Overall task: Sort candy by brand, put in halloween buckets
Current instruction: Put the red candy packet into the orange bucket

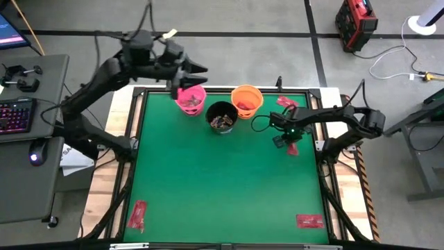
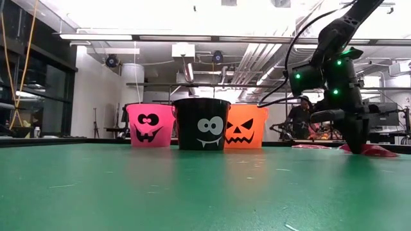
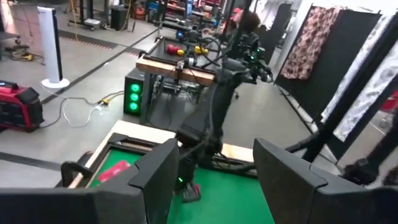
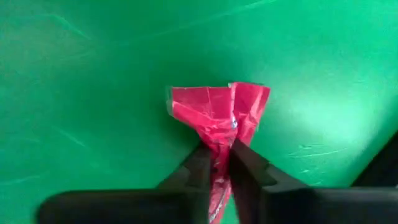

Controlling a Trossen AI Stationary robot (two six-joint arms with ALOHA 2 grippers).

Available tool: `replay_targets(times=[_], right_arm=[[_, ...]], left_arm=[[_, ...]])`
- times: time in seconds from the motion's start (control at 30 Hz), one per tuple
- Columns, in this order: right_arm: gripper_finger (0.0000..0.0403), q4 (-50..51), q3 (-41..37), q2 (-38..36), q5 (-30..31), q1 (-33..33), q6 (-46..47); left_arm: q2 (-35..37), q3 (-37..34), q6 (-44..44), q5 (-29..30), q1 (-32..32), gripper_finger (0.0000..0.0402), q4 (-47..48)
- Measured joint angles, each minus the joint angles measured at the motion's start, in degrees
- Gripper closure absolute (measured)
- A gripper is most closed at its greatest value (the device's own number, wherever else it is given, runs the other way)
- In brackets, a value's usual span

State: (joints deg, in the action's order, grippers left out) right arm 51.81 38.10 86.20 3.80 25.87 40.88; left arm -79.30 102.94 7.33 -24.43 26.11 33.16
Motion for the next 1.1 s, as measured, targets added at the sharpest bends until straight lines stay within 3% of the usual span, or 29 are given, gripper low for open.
replay_targets(times=[0.1,0.27,0.37,0.5,0.63,0.77,0.93,1.1], right_arm=[[0.0378,0.5,0.7,0.2,-0.4,0.0,-1.6],[0.0393,4.5,7.7,-2.6,0.9,-1.7,-6.3],[0.0391,7.1,14.5,-4.6,3.5,-1.0,-8.9],[0.0397,5.6,25.2,-5.9,7.0,1.7,-12.3],[0.0395,-4.5,31.6,-5.8,7.0,4.3,-16.7],[0.0396,-15.0,33.6,-5.1,7.1,6.4,-19.2],[0.0388,-23.2,33.7,-0.9,4.6,8.3,-21.6],[0.0330,-25.4,33.7,4.9,2.8,9.4,-20.4]], left_arm=[[2.7,0.0,-0.2,2.8,-1.4,0.0204,4.1],[7.1,-2.4,-1.9,12.5,-5.2,0.0204,10.8],[11.3,-11.2,1.6,16.3,-7.4,0.0204,6.8],[17.6,-28.6,10.2,18.9,-9.8,0.0204,-6.1],[22.6,-45.7,21.2,21.2,-11.5,0.0204,-21.3],[25.3,-58.3,31.5,22.3,-13.5,0.0204,-30.5],[27.6,-67.8,39.5,23.7,-17.3,0.0204,-30.7],[30.7,-70.6,43.5,23.6,-21.1,0.0204,-27.6]])
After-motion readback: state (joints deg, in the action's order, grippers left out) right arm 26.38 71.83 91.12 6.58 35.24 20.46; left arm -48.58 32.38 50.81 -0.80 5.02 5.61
